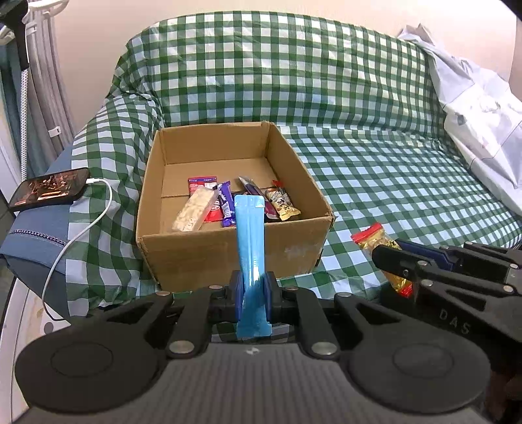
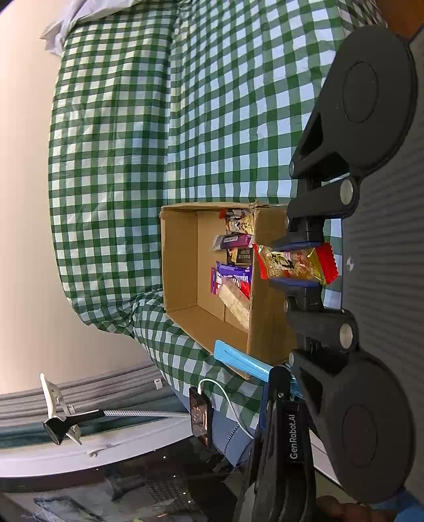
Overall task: Organize snacks
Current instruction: 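Carry the blue packet and orange candy over the box with both tools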
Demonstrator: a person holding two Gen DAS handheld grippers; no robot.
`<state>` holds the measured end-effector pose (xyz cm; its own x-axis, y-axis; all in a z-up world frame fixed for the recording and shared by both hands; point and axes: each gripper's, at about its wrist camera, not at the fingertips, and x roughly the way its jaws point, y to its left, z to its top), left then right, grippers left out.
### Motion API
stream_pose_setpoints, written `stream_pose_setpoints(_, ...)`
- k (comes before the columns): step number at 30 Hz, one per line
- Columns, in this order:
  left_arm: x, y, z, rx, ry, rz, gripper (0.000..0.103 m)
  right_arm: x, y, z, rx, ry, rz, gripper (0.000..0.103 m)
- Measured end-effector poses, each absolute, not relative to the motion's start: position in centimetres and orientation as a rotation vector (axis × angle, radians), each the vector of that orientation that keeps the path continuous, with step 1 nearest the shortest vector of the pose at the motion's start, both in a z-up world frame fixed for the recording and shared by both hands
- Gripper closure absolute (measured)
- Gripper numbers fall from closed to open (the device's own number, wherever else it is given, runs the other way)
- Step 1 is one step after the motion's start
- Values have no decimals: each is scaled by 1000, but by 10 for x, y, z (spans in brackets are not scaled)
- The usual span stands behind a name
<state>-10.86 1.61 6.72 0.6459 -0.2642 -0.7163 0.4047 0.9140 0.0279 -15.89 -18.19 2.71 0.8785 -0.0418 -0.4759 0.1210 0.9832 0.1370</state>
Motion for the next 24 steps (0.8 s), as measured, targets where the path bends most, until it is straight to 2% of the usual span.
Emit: stream_pose_setpoints(24,-100,19,66,169,790,-376,89,-149,-179,23,150,529,-90,85)
